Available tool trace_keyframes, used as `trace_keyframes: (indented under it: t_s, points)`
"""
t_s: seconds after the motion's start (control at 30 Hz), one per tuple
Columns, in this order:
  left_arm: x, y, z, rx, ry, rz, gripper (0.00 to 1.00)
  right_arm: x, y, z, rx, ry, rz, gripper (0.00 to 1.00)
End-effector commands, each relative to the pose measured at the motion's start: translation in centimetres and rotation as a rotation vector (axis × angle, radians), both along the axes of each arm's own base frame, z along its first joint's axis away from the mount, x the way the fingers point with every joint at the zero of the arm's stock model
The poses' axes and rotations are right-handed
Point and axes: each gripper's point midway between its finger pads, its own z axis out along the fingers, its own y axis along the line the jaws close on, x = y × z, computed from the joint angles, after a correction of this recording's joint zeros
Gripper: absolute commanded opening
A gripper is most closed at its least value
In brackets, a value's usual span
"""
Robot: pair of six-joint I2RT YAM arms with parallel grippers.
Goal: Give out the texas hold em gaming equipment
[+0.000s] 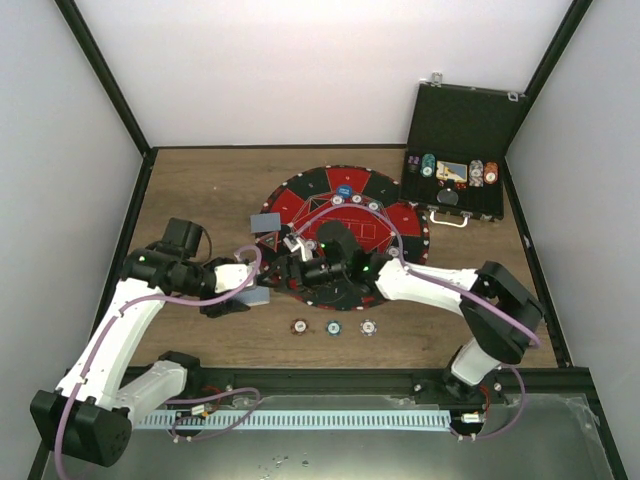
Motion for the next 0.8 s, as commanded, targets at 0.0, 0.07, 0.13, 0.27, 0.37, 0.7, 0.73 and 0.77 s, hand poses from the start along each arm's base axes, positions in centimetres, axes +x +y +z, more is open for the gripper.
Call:
trace_keyframes:
  t_s: [0.0, 0.07, 0.13, 0.27, 0.37, 0.7, 0.73, 0.77]
  points:
    - [0.0, -0.5, 1.1, -0.040, -0.043, -0.029, 0.04, 0.4, 1.9, 2.5, 0.083, -0.031, 0.008, 0.84]
    - [-0.1, -0.5, 1.1, -0.040, -0.044, -0.031, 0.04, 0.4, 2.2, 2.5, 0.101, -0.023, 0.011, 0.83]
    - [-0.1, -0.5, 1.0, -0.038, -0.046, -0.032, 0.04, 0.2, 2.7, 2.4, 0.112, -0.017, 0.020, 0.82]
    - [-0.1, -0.4, 1.1, -0.035, -0.048, -0.032, 0.04, -0.2, 4.0, 2.2, 0.114, -0.010, 0.053, 0.81]
    - [-0.1, -0.4, 1.3, -0.037, -0.056, -0.034, 0.04, -0.7, 5.0, 1.9, 0.116, -0.002, 0.084, 0.80]
    - [-0.1, -0.5, 1.6, -0.042, -0.063, -0.037, 0.04, -0.3, 5.2, 0.2, 0.088, 0.029, 0.072, 0.72]
    - [-0.1, -0.5, 1.7, -0.044, -0.063, -0.037, 0.04, 0.0, 5.0, -0.2, 0.083, 0.034, 0.064, 0.71]
    - [-0.1, -0.5, 1.7, -0.044, -0.064, -0.039, 0.04, 0.1, 4.8, -0.5, 0.078, 0.040, 0.059, 0.71]
